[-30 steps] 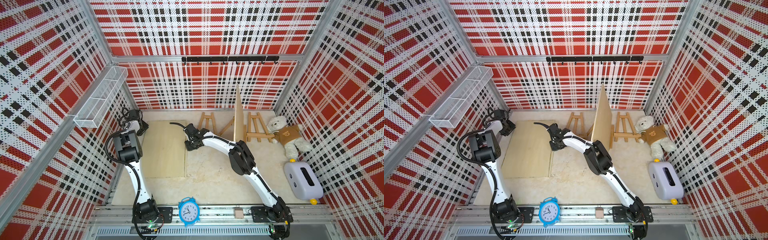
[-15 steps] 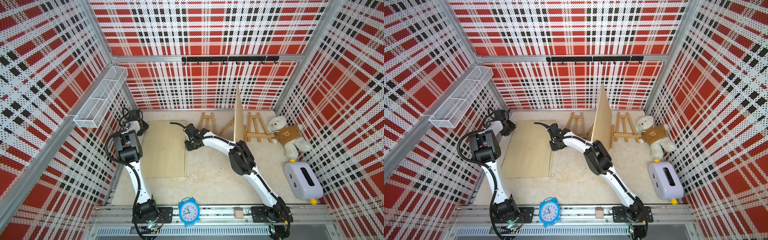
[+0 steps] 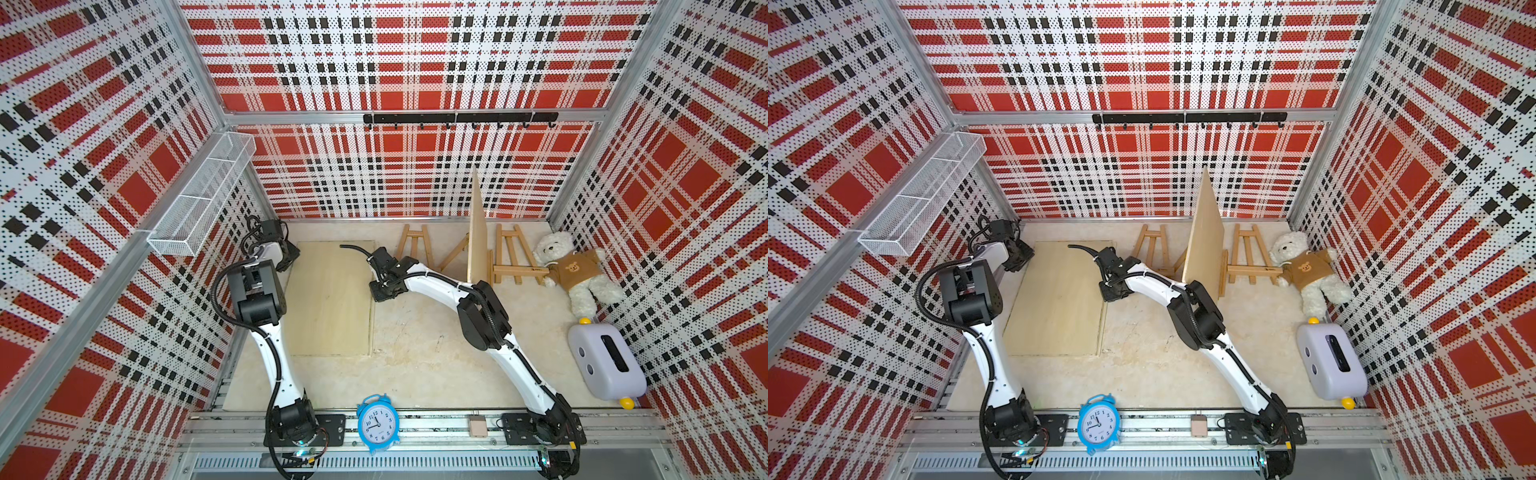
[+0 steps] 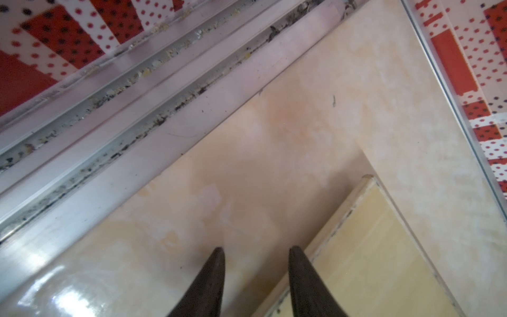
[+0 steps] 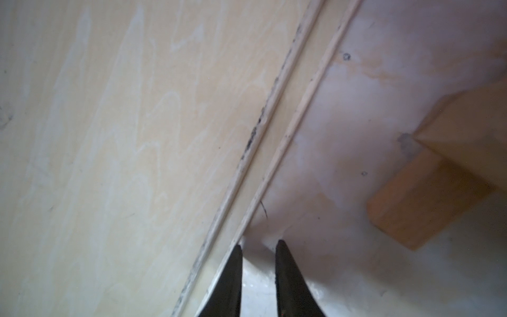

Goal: Disassemble the easel
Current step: Adjust the drawing board.

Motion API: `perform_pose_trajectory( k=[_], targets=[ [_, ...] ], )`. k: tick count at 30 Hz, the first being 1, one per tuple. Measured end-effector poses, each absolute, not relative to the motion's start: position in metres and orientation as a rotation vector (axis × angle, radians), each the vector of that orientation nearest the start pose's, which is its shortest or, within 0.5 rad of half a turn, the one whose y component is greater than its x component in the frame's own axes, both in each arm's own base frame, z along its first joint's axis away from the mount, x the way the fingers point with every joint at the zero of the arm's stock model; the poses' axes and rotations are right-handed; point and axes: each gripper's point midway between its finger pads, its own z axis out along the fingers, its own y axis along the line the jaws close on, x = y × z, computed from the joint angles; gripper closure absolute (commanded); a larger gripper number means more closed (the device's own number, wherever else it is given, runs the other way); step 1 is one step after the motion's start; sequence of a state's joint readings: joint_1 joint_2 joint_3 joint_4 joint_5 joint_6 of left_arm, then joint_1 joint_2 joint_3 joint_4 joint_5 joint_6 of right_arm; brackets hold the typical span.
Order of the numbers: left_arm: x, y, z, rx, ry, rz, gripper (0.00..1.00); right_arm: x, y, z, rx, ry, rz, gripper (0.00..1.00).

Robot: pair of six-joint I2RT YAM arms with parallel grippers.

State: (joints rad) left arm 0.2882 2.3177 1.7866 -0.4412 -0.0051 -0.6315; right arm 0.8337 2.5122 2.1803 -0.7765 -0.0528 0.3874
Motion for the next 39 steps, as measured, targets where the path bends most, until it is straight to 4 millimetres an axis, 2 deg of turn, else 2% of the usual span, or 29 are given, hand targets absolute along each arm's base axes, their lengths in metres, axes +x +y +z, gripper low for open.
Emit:
perform_pose_trajectory(
  k=[17,39],
  targets=[
    [0.539,0.157,0.031,-1.185,2.243,-0.152,0.58,0.393,0.447,0.024,-0.617,2.69,0.448,0.76],
    [0.532,0.15,0.032,-1.223,2.211,-0.173,0.58,0.394,0.447,0.024,-0.617,2.686,0.459,0.76]
  ],
)
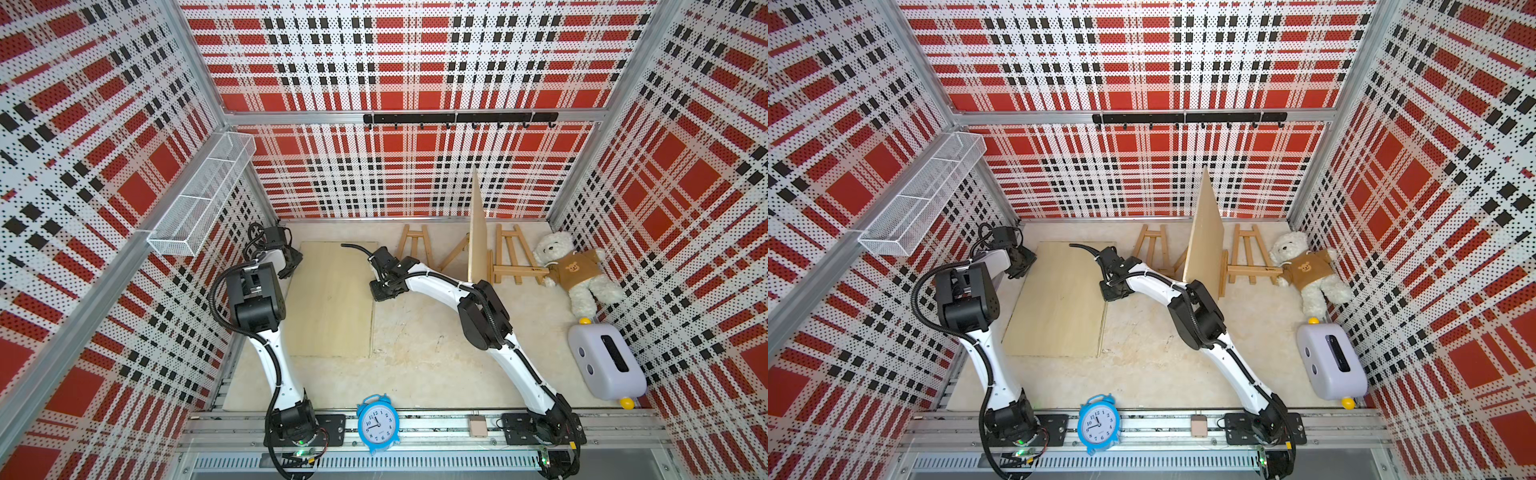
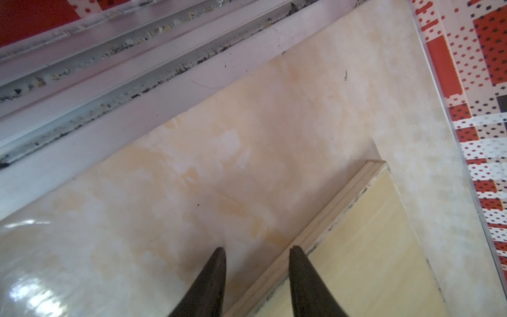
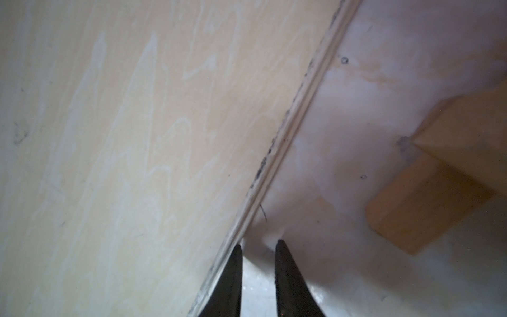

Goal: Disassemble the easel
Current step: Adjust the drawing board.

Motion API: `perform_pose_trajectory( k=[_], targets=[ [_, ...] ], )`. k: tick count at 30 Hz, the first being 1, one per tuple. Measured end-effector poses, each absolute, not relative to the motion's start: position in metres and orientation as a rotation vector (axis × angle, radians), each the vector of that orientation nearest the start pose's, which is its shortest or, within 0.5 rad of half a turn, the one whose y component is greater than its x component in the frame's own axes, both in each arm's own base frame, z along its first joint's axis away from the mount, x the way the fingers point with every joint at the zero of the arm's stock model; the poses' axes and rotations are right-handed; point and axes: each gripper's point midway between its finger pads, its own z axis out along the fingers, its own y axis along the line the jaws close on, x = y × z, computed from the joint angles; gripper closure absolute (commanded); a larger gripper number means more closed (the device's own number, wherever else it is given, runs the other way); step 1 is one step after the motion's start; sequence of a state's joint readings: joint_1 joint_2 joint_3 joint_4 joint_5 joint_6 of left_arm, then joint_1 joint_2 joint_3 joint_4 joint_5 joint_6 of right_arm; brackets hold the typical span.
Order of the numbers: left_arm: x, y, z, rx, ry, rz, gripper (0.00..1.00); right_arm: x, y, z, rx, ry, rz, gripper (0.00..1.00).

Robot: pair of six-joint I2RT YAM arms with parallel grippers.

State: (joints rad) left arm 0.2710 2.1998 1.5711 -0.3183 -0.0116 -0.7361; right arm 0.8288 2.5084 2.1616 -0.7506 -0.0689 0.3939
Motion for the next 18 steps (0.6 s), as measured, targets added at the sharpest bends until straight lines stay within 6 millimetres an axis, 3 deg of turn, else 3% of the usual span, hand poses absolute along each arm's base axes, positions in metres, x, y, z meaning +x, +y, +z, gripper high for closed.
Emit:
perform_pose_trajectory(
  k=[18],
  targets=[
    [0.521,0.134,0.043,-1.198,2.224,-0.189,0.57,0.401,0.448,0.028,-0.615,2.7,0.442,0.72]
  ],
)
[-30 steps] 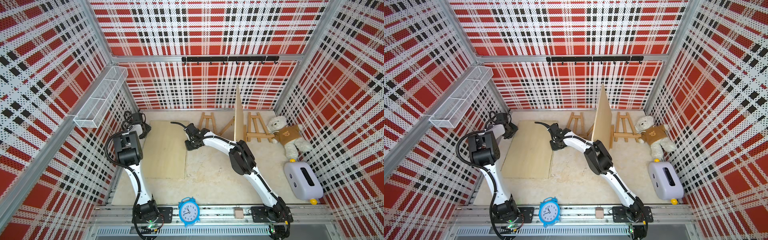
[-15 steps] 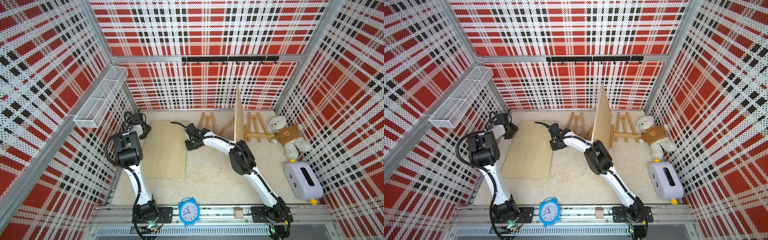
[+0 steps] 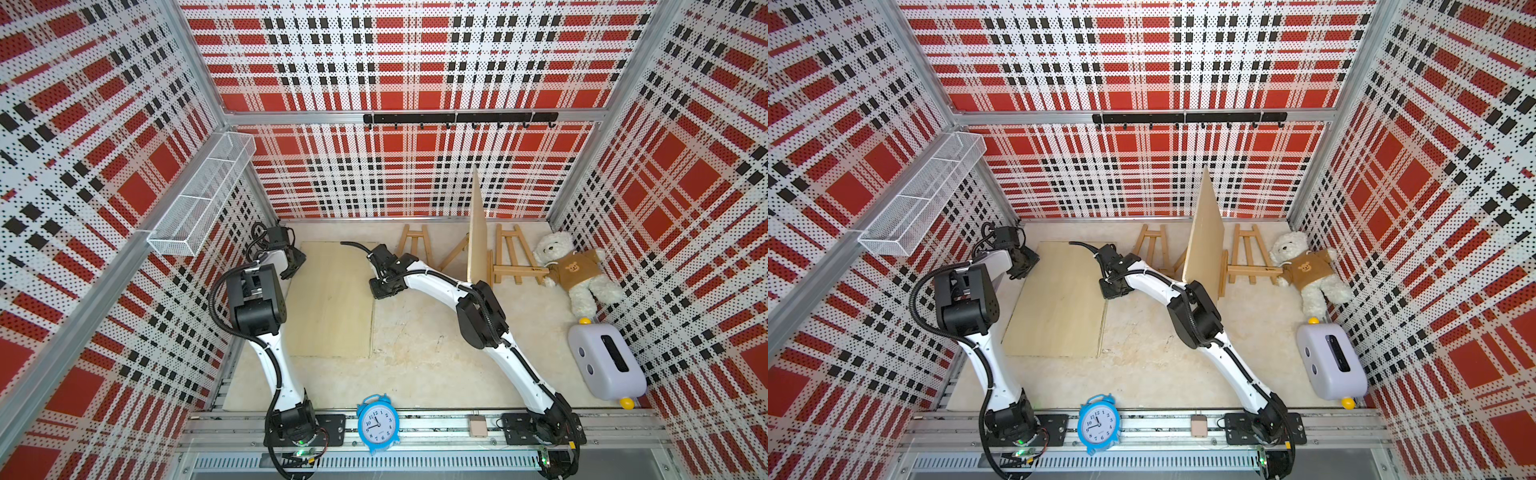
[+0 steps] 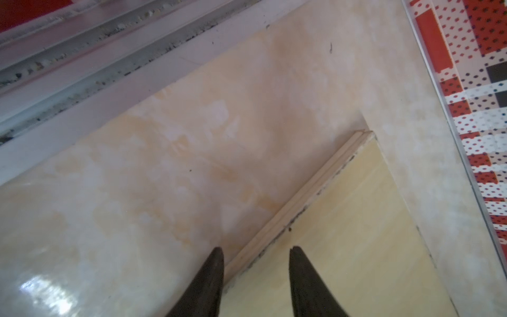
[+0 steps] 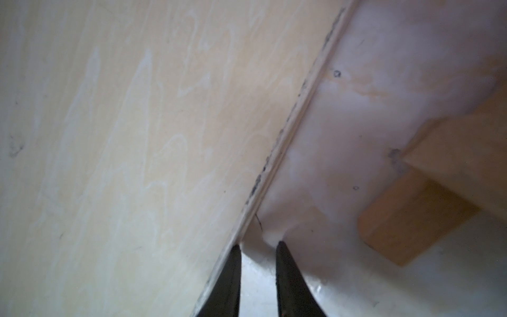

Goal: Disassemble the easel
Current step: Adjust the drawing board.

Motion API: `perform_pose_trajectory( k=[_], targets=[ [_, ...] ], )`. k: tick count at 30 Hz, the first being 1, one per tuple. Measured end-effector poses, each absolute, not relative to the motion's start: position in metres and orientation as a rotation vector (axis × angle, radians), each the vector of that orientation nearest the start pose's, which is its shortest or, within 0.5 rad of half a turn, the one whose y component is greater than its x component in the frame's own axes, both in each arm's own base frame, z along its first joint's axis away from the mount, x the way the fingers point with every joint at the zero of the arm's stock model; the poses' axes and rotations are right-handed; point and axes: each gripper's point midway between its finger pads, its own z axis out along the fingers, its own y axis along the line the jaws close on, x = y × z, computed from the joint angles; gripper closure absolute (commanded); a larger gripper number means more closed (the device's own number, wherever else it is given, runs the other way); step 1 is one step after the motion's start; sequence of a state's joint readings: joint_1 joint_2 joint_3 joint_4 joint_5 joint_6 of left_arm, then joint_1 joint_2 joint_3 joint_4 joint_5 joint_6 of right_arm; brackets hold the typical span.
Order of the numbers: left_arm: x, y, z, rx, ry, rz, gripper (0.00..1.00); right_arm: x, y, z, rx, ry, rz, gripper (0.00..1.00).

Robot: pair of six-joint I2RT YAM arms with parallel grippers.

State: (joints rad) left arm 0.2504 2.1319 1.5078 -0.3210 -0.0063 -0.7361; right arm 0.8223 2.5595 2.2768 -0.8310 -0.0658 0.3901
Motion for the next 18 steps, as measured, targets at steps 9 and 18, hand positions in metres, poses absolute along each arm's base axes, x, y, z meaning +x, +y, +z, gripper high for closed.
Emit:
perform_pose_trajectory(
  k=[9,18],
  targets=[
    [0.505,0.127,0.094,-1.106,2.182,-0.184,0.56,0.404,0.441,0.029,-0.614,2.66,0.404,0.57],
    [0.466,0.075,0.252,-0.781,1.979,-0.164,0.54,0.374,0.447,0.099,-0.68,2.496,0.456,0.57]
  ],
)
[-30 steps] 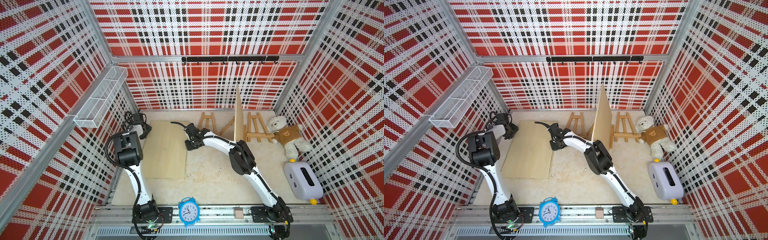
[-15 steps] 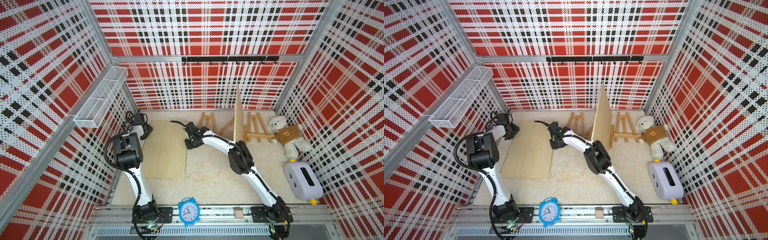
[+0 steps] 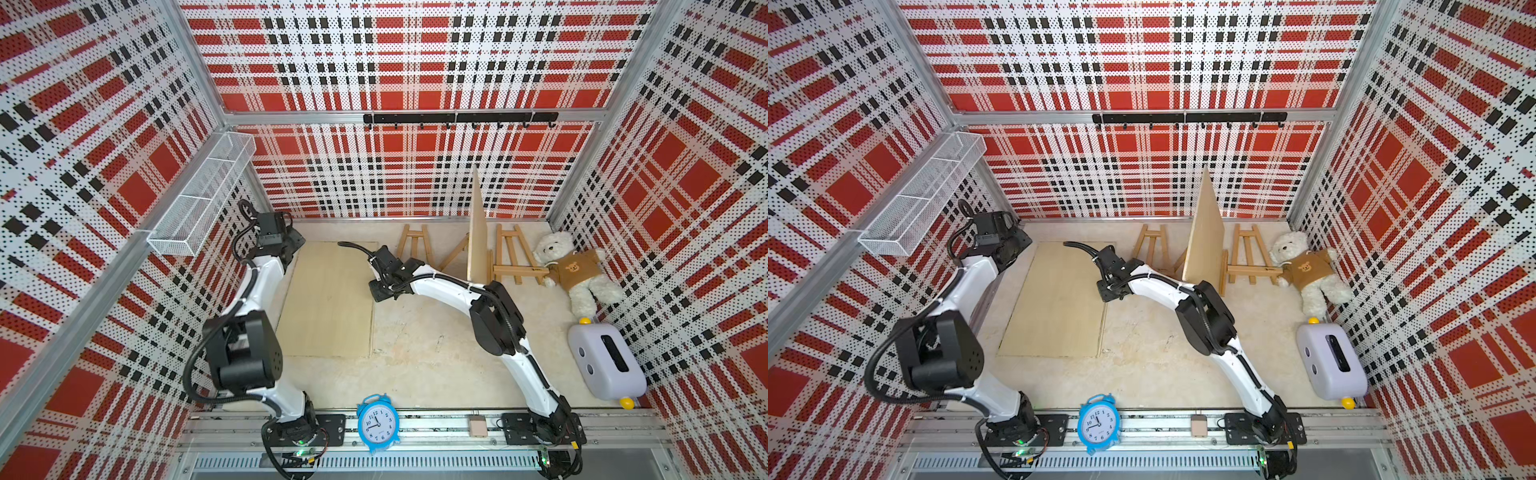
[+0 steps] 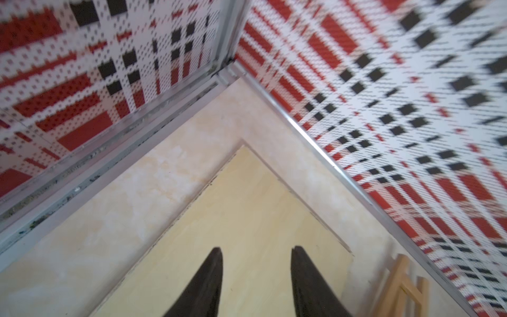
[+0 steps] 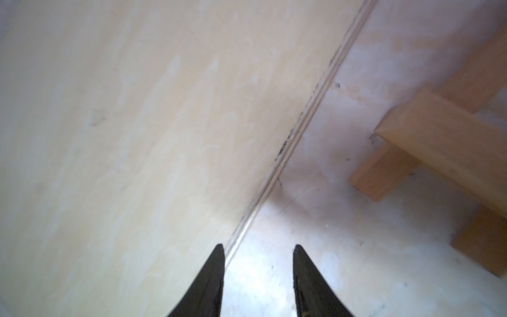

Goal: Disassemble the easel
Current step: Adjust the drawing board, then move the easel to the center of the board.

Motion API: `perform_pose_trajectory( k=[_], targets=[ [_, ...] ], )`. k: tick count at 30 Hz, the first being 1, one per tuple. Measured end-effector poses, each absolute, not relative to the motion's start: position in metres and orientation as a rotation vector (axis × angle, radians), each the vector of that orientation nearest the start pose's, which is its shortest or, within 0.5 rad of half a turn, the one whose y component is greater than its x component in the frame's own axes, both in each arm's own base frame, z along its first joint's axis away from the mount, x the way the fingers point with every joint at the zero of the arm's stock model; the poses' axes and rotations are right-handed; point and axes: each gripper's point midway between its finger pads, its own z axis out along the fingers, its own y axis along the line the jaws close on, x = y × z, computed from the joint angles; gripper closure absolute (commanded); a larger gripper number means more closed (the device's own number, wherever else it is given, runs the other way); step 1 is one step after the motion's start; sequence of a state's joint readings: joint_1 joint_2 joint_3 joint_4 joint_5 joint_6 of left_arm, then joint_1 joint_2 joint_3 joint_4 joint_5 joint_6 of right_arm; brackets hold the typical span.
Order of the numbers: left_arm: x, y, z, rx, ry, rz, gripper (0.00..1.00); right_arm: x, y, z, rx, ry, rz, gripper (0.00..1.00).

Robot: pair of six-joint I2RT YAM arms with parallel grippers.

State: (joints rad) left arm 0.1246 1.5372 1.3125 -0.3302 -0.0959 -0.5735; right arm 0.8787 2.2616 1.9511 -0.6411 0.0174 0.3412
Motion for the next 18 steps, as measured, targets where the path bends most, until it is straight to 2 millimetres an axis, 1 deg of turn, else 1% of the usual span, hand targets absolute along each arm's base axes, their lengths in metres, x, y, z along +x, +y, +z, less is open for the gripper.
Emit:
perform_pose_trajectory(
  k=[2,3,5,7,8,9,10,12,13,15,16,17,18],
  targets=[
    [0.45,0.052,0.29,-0.699,1.928,-0.179,0.54,0.362,0.447,0.142,-0.692,2.415,0.489,0.56],
    [0.439,0.038,0.313,-0.648,1.895,-0.191,0.54,0.355,0.445,0.174,-0.693,2.354,0.515,0.56],
    [0.419,0.012,0.349,-0.562,1.854,-0.207,0.54,0.341,0.437,0.231,-0.686,2.241,0.567,0.56],
    [0.398,-0.016,0.388,-0.475,1.815,-0.227,0.54,0.321,0.417,0.303,-0.657,2.099,0.629,0.56],
    [0.389,-0.031,0.408,-0.424,1.799,-0.243,0.54,0.313,0.404,0.334,-0.636,2.037,0.648,0.56],
    [0.382,-0.043,0.426,-0.387,1.783,-0.256,0.54,0.305,0.388,0.363,-0.606,1.977,0.66,0.55],
    [0.373,-0.058,0.446,-0.341,1.771,-0.275,0.54,0.295,0.365,0.398,-0.567,1.907,0.668,0.55],
    [0.361,-0.087,0.477,-0.259,1.76,-0.32,0.54,0.28,0.324,0.448,-0.495,1.802,0.66,0.54],
    [0.354,-0.104,0.491,-0.21,1.766,-0.344,0.54,0.272,0.299,0.471,-0.448,1.754,0.646,0.54],
    [0.345,-0.136,0.51,-0.13,1.778,-0.381,0.54,0.259,0.252,0.502,-0.359,1.691,0.6,0.54],
    [0.342,-0.151,0.513,-0.091,1.794,-0.394,0.54,0.254,0.23,0.511,-0.32,1.671,0.578,0.53],
    [0.339,-0.169,0.511,-0.044,1.822,-0.407,0.54,0.251,0.209,0.517,-0.277,1.657,0.552,0.53],
    [0.338,-0.187,0.507,-0.001,1.853,-0.418,0.54,0.25,0.186,0.518,-0.227,1.656,0.507,0.53]
  ],
)
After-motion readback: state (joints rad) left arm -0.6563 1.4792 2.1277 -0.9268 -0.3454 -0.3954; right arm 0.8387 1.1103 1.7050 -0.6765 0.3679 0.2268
